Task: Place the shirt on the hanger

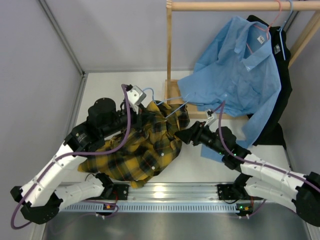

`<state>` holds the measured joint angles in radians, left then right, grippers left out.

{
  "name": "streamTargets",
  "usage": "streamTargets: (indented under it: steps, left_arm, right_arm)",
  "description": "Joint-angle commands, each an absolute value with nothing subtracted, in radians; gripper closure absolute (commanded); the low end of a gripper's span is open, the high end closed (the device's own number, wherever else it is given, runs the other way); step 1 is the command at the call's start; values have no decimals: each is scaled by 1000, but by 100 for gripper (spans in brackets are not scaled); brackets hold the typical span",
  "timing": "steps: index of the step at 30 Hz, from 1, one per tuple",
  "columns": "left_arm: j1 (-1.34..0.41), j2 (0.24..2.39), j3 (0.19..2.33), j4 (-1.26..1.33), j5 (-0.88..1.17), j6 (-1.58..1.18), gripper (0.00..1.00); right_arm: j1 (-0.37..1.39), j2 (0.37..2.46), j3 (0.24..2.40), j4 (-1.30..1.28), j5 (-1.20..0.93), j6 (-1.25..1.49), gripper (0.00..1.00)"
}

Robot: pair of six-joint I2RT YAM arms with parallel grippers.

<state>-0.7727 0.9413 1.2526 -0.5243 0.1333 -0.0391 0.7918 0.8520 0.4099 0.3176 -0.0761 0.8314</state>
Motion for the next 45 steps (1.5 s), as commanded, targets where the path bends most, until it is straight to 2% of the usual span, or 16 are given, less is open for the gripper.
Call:
streamTargets:
  steps: [1, 4, 7, 10, 11, 16, 17, 21, 26, 33, 45]
  left_arm:
    - [-770, 904, 1236, -393, 120, -72, 100]
    - [-770, 897, 1221, -371, 120, -75, 100]
    - [-770, 905, 1212, -365, 109, -78, 100]
    - [-770, 907, 1210, -365, 103, -81, 100]
    - [-770, 902, 1209, -365, 101, -78, 100]
    - [-770, 827, 1190, -387, 118, -61, 100]
    - [-770, 810, 1184, -399, 121, -57, 100]
    - [-770, 743, 1144, -436, 138, -52, 100]
    - [-770, 700, 1106, -498, 215, -22, 100]
    - [-770, 683, 1091, -624, 186, 25, 100]
    - [-776, 773, 1094, -730, 104, 40, 100]
  right_arm:
    - [808, 928, 384, 615, -146, 929, 42]
    - [815, 994, 374, 688, -170, 976, 44]
    - [831, 1045, 380, 755, -198, 1000, 54]
    - [836, 1058, 390, 761, -198, 997, 82]
    - [833, 1043, 390, 746, -184, 985, 99]
    - [749, 954, 437, 455, -100, 887, 100]
    - [685, 945, 454, 410, -113, 852, 100]
    - [494, 972, 552, 284, -315, 805, 100]
    - [342, 1090, 696, 126, -449, 691, 100]
    - [268, 1161, 859, 14, -514, 624, 100]
    - [268, 1195, 1092, -222, -388, 434, 100]
